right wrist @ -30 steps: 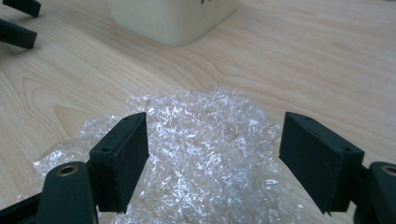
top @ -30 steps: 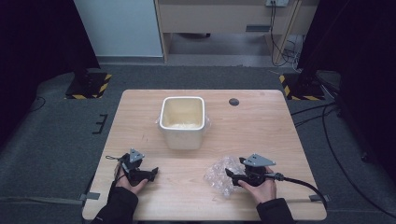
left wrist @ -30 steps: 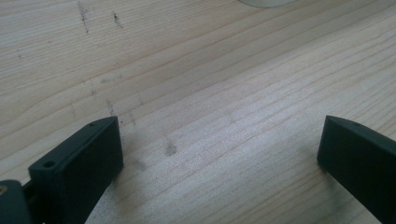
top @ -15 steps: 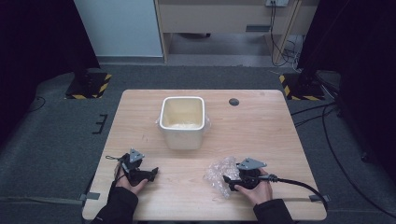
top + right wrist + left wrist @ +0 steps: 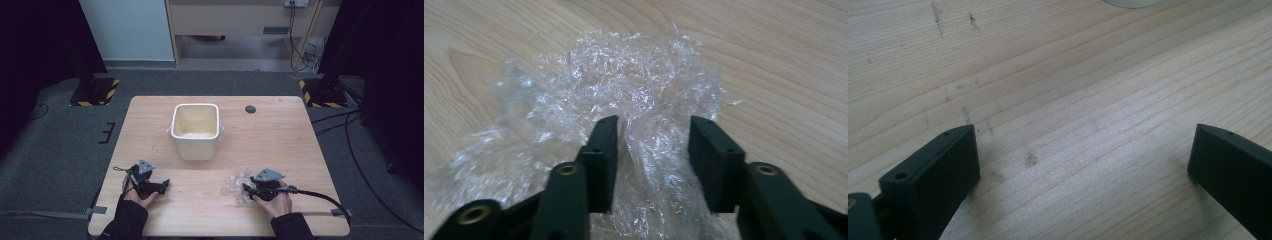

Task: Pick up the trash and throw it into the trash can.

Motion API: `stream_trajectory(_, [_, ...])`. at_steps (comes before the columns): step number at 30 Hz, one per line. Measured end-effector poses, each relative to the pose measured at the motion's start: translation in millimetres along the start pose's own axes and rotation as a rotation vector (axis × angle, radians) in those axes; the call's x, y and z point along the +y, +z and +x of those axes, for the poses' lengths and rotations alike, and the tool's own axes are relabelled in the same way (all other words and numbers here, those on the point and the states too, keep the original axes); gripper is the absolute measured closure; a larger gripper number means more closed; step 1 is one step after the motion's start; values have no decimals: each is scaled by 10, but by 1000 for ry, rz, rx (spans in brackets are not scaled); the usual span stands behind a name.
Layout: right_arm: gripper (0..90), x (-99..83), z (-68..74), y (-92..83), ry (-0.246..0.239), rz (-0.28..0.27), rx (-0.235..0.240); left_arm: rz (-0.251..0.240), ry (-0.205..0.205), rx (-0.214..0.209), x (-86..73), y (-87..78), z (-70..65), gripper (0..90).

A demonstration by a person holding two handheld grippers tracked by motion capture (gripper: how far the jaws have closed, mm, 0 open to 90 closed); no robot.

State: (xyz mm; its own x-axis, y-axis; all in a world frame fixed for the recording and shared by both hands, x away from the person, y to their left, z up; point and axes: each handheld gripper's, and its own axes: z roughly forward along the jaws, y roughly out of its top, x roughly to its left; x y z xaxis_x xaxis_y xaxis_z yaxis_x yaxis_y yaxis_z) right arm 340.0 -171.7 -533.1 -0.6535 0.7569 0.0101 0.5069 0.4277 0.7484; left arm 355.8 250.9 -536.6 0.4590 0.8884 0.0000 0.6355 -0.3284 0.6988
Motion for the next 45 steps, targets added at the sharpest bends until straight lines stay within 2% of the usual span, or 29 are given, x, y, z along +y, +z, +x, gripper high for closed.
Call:
stream_trajectory(2, [683, 10, -16, 1, 3, 1, -2, 0, 0, -1, 0, 0, 0, 0])
stream_trajectory(6, [755, 29, -41, 1, 19, 8, 3, 0, 0, -1, 0, 0, 0, 0])
stream_trajectory(12, [798, 73, -77, -76, 41, -28, 18, 0, 0, 0, 0, 0, 0, 0])
stream_trajectory(20, [801, 184, -122, -318, 77, -152, 38, 0, -1, -1, 0, 0, 0, 0])
stream_trajectory(24, [796, 246, -178, -477, 89, -238, 17, 0, -1, -1, 0, 0, 0, 0])
stream_trajectory(28, [795, 286, -226, -592, 98, -300, 2, 0, -1, -1, 0, 0, 0, 0])
stream_trajectory(36, [790, 368, -293, -744, 108, -386, -19, 0, -1, -1, 0, 0, 0, 0])
stream_trajectory(42, [791, 471, -325, -816, 131, -447, -7, 0, 0, -1, 0, 0, 1, 0])
stream_trajectory(45, [791, 546, -328, -835, 125, -474, -5, 0, 0, -1, 0, 1, 0, 0])
